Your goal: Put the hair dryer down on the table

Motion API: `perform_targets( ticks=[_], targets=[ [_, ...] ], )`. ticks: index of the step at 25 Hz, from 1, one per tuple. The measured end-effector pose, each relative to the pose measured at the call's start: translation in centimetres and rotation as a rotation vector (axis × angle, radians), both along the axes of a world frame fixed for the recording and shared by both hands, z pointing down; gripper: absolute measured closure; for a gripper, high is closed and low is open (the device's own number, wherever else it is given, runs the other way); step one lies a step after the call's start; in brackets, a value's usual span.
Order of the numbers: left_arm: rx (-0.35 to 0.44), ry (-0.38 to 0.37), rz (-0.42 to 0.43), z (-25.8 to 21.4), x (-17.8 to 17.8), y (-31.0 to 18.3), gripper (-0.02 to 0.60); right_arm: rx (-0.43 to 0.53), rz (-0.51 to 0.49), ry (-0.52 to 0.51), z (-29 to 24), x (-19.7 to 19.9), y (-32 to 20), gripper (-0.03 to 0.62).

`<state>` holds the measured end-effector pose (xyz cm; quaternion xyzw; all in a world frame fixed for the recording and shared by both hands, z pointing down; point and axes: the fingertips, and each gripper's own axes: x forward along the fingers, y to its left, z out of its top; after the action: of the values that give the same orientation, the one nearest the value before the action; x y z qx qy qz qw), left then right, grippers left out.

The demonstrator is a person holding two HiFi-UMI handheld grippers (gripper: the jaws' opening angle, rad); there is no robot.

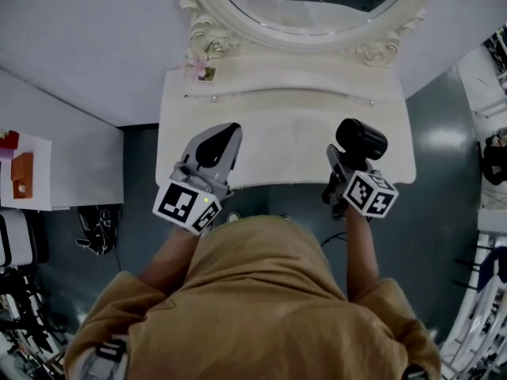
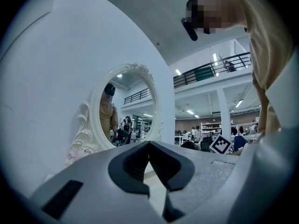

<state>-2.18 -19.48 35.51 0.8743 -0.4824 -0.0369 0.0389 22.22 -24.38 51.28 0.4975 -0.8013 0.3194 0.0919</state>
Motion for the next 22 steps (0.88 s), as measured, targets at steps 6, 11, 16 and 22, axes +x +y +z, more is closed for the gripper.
perform_targets(
  ticks=[6, 11, 16, 22],
  targets=[
    [-0.014, -0.013, -0.032, 0.6, -0.9, 0.5, 0.578, -0.035, -0.010, 0.038, 3.7, -0.7, -2.0, 0.338],
    [-0.020, -0.025, -0.059, 0.8, -1.7, 1.0, 0.578, -0.074, -0.012, 0.057, 6.3, -1.2, -3.4, 0.338],
    [-0.022, -0.038, -0.083, 0.6, -2.5, 1.5, 0.578, -0.146, 0.018, 0.057, 9.3, -1.0, -4.7, 0.336],
    [-0.031, -0.056, -0.118, 0.7, -3.7, 2.4, 0.577, -0.193, 0.040, 0.087, 11.7, -0.5, -5.6, 0.336]
  ],
)
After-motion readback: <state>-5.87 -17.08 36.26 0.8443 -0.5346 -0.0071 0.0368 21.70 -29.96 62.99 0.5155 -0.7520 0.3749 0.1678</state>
